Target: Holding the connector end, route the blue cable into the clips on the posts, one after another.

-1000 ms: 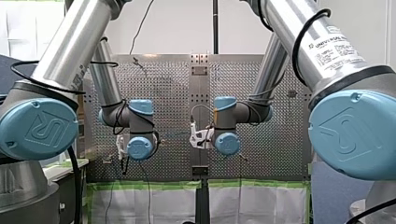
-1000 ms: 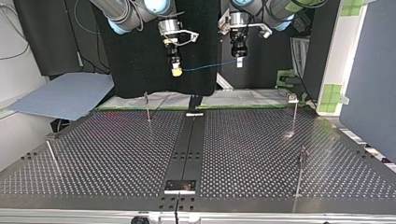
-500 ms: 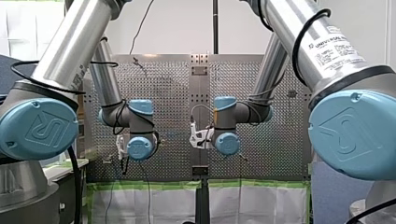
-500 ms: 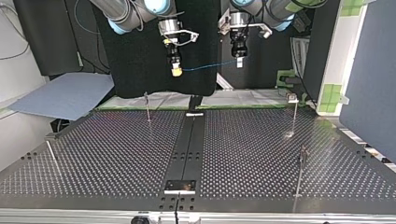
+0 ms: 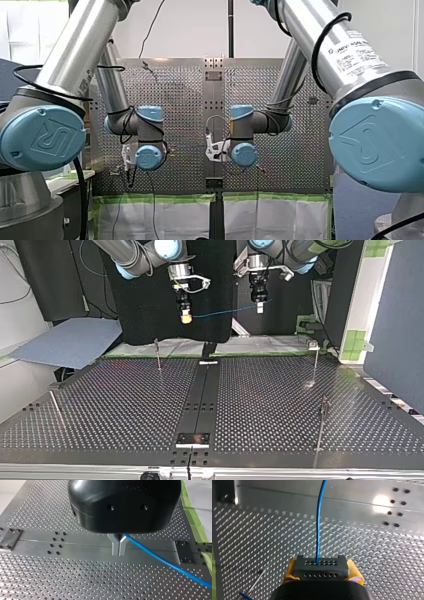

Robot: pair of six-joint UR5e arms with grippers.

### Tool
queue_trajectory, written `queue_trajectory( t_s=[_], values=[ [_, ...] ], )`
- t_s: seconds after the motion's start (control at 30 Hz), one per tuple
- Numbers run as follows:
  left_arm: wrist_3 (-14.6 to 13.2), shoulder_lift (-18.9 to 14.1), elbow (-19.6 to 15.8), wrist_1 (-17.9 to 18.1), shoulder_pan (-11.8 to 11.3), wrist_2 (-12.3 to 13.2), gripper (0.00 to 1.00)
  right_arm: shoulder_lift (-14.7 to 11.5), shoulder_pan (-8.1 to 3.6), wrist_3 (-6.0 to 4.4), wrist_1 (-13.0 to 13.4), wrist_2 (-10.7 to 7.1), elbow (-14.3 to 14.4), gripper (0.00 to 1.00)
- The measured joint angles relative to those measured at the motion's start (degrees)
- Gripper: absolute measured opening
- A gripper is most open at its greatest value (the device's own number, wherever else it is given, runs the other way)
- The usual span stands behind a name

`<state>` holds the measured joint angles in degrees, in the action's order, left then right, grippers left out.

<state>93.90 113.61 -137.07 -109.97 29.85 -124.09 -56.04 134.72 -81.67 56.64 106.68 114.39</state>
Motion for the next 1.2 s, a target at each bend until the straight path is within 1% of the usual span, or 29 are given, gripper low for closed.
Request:
queue_trajectory(
  t_s=[0.07,0.13,0.4,0.53,0.73,0.83,0.9,1.0,1.07,1.17,1.2],
  values=[
    [0.0,0.0,0.0,-0.1,-0.1,0.0,0.0,0.1,-0.08,0.79,-1.3,0.18,-0.1,0.0],
    [0.0,0.0,0.0,-0.1,-0.1,0.0,0.0,0.1,-0.09,1.13,-2.5,0.24,-0.1,0.0],
    [0.0,0.0,0.0,-0.2,-0.1,0.0,0.0,0.2,-0.11,1.4,-7.5,0.29,-0.2,0.0],
    [0.1,0.0,0.0,-0.2,-0.1,0.0,0.0,0.2,-0.12,1.41,-8.4,0.29,-0.2,0.0],
    [-0.1,-0.4,0.2,-0.2,-0.2,-0.1,0.0,0.0,-0.14,1.38,-8.5,0.29,-0.5,0.0],
    [0.1,-1.6,0.3,-0.8,-0.1,-0.3,0.0,-1.3,0.17,0.42,-8.5,0.3,-1.5,0.0],
    [0.5,-2.8,0.3,-1.6,-0.4,-0.2,0.0,-2.4,0.35,-0.64,-8.5,0.02,-1.9,0.0],
    [1.0,-4.3,0.3,-3.0,-0.8,-0.1,0.0,-4.3,0.44,-2.43,-8.5,-1.1,-2.2,0.0],
    [1.1,-5.2,0.3,-3.9,-1.0,0.2,0.0,-5.6,0.44,-3.7,-8.5,-2.15,-2.2,0.0],
    [1.0,-6.9,0.3,-5.5,-1.4,0.3,0.0,-7.5,0.42,-4.81,-8.5,-3.17,-2.3,0.0],
    [1.0,-7.6,0.3,-6.2,-1.6,0.3,0.0,-8.0,0.38,-5.01,-8.4,-3.33,-2.3,0.0]
  ],
)
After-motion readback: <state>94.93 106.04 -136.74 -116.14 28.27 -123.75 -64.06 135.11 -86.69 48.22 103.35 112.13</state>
